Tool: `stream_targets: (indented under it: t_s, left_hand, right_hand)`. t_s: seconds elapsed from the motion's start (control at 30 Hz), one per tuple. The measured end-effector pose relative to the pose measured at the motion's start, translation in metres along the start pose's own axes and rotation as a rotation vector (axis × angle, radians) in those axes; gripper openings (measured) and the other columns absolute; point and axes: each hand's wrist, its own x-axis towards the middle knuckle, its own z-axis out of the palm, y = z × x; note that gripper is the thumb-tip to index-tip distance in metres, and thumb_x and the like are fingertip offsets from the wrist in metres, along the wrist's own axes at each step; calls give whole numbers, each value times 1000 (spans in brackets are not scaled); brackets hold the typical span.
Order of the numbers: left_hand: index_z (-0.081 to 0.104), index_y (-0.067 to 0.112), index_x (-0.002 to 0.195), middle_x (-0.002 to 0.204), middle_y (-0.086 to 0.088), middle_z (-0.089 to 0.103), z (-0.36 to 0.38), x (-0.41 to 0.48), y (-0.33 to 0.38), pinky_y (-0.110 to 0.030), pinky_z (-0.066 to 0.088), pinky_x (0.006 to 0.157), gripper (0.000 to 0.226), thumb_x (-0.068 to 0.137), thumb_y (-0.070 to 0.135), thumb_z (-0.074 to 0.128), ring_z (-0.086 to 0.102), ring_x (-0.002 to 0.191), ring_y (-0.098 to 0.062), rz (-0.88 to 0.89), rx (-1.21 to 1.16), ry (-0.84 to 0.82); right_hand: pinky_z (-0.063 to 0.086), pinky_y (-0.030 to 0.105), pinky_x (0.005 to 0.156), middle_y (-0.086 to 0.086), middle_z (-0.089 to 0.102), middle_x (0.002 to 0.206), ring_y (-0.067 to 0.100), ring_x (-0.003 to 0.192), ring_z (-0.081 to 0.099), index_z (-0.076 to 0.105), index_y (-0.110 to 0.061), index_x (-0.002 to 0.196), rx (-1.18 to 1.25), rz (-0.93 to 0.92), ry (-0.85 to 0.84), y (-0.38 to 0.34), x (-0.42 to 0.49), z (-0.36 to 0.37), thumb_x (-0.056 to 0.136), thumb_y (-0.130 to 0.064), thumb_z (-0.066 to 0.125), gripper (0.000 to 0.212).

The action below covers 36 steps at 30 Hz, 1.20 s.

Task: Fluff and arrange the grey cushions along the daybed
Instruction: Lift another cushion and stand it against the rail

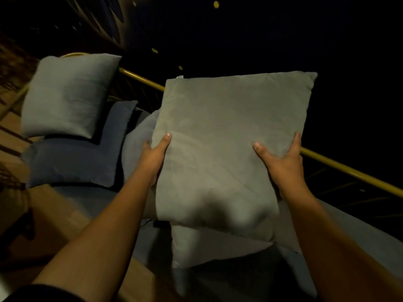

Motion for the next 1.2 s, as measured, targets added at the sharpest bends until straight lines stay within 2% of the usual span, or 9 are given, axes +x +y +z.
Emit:
stream_targets:
  t_s: [0.1,0.2,0.33,0.5,0.6,0.7,0.8,0.93,1.2]
  left_hand:
    - [26,16,146,140,-10,50,-2,-13,7,-38,49,84,94,73,62,63,56,115,-31,-37,-74,-32]
    - [53,19,129,113,-3,67,-3,-32,19,-34,53,71,73,71,62,65,65,94,-21,18,-107,-115]
    - [58,22,122,102,5,69,16,-72,33,-32,52,71,46,83,47,61,65,89,-14,163,-175,-189]
    - [53,28,124,120,2,66,60,-126,43,-38,51,89,48,80,41,67,64,105,-17,318,-226,-309]
    - [46,22,128,120,2,63,102,-159,44,-34,49,90,48,84,20,65,61,105,-12,388,-189,-426]
    - [41,16,130,124,0,58,151,-192,39,-31,47,90,59,79,10,70,57,112,-17,413,-138,-514]
    - [40,21,135,133,0,56,206,-230,26,-36,45,98,74,72,17,77,56,117,-17,394,-137,-603]
    - [41,21,135,134,0,55,281,-287,5,-35,44,101,62,80,14,69,55,119,-17,390,-200,-666]
    - [29,25,138,136,3,48,397,-334,-44,-38,45,92,76,78,7,71,50,116,-20,352,27,-730]
  right_hand:
    - [40,54,104,-2,44,144,25,126,49,18,-54,138,123,-65,-7,4,-6,-16,39,-83,72,117]
    - [43,50,104,-1,41,145,22,126,48,20,-48,140,171,-142,-10,1,-19,-39,46,-70,79,113]
    - [37,49,109,-3,31,150,21,131,40,12,-46,144,180,-222,-4,2,-36,-85,48,-60,82,120]
    - [35,38,110,-6,36,144,14,127,42,14,-31,146,239,-281,104,12,-65,-170,49,-49,89,124]
    - [33,33,110,1,33,149,13,128,40,8,-20,148,360,-260,292,27,-79,-225,54,-45,79,121]
    - [33,37,112,2,31,153,15,132,40,5,-22,150,404,-237,390,58,-87,-280,59,-39,86,122]
    - [39,41,109,-1,44,144,13,125,49,23,-27,144,361,-194,451,98,-97,-332,46,-48,88,119]
    - [43,45,106,-1,49,139,16,123,53,31,-35,137,357,-130,487,160,-101,-397,39,-59,88,116]
    - [42,37,104,2,47,139,15,122,48,25,-20,144,299,-24,499,250,-79,-483,76,-18,78,86]
